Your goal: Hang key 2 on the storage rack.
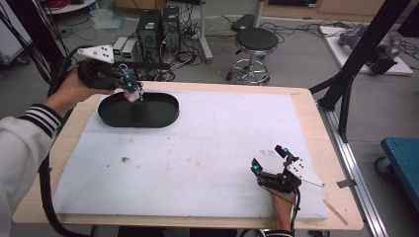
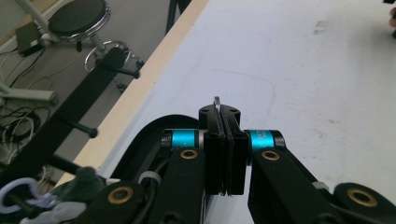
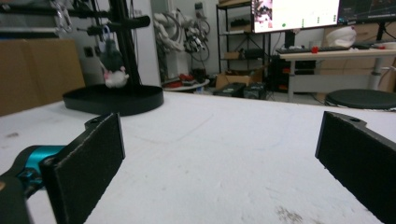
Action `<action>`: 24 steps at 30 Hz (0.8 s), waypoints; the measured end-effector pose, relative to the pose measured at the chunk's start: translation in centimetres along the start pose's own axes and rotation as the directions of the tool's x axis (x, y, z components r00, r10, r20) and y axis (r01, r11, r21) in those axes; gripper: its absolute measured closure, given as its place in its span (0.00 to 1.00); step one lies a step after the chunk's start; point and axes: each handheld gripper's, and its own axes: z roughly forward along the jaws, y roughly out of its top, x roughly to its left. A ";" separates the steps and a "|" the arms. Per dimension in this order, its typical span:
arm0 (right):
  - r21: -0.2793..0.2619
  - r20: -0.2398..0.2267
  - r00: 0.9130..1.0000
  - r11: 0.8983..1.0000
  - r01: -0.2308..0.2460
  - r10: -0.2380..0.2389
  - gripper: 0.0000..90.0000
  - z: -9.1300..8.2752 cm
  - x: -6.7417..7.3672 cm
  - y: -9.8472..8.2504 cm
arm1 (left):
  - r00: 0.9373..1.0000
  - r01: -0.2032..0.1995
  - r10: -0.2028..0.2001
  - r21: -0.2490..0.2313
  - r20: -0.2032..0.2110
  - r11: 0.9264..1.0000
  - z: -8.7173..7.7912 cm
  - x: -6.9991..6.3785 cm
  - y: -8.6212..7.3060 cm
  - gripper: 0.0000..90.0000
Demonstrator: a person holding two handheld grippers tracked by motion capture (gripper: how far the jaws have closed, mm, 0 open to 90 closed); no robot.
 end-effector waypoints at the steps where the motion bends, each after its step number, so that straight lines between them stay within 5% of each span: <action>1: 0.001 0.006 1.000 1.000 0.001 -0.001 0.01 0.1 0.0 0.0 | 1.000 0.003 -0.003 0.000 -0.002 1.000 0.0 0.2 0.1 0.98; 24: 0.019 0.031 0.999 0.999 0.033 -0.034 0.01 0.4 0.3 -0.1 | 0.999 0.024 -0.018 0.130 -0.050 0.991 2.0 3.8 -0.2 0.98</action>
